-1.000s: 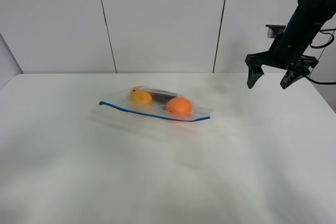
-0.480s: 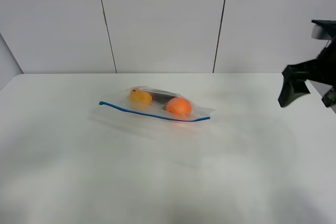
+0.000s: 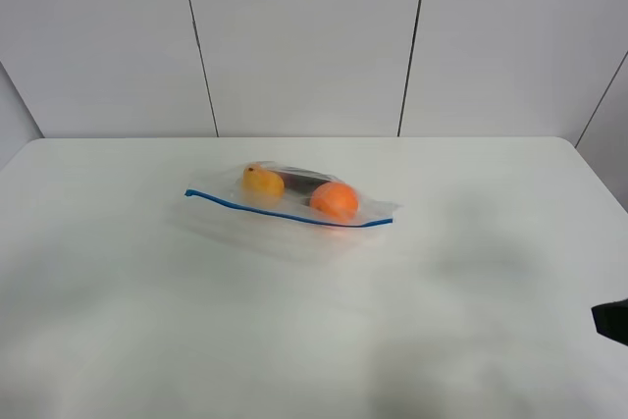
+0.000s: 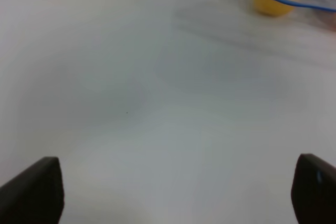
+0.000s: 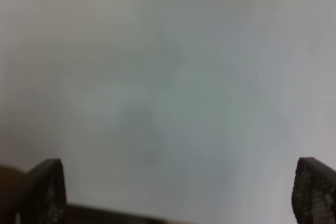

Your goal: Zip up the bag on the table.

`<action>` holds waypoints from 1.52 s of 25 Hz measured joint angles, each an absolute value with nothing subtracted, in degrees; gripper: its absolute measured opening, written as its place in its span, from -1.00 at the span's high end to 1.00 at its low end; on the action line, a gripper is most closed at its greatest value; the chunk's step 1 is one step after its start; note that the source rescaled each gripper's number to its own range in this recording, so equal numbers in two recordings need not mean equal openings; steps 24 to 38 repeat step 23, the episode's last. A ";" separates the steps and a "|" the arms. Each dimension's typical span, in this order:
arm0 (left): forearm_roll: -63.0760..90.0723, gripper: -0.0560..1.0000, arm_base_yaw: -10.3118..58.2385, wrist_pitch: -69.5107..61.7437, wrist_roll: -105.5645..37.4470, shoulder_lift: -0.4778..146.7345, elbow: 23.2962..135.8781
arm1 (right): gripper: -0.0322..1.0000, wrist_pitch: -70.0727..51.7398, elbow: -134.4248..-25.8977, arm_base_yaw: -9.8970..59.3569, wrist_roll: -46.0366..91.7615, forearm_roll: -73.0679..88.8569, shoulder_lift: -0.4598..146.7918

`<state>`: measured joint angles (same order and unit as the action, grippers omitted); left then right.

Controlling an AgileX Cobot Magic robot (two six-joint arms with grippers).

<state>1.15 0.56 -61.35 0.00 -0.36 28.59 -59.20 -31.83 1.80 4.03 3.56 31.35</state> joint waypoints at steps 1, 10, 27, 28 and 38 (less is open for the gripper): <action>1.10 -1.00 0.56 -61.35 0.00 -0.36 28.59 | -1.00 -59.11 -30.24 1.80 4.03 3.56 28.07; 1.11 -1.00 0.56 -61.35 0.00 -0.36 28.59 | -1.00 -58.90 -28.34 1.80 4.03 3.51 3.81; 1.11 -1.00 0.56 -61.35 0.00 -0.36 28.59 | -1.00 -58.90 -28.08 1.80 4.03 3.51 -0.28; 1.11 -1.00 0.56 -61.35 0.00 -0.36 28.59 | -1.00 -58.90 -28.08 1.80 4.03 3.51 -0.28; 1.11 -1.00 0.56 -61.35 0.00 -0.36 28.59 | -1.00 -58.90 -28.08 1.80 4.03 3.51 -0.28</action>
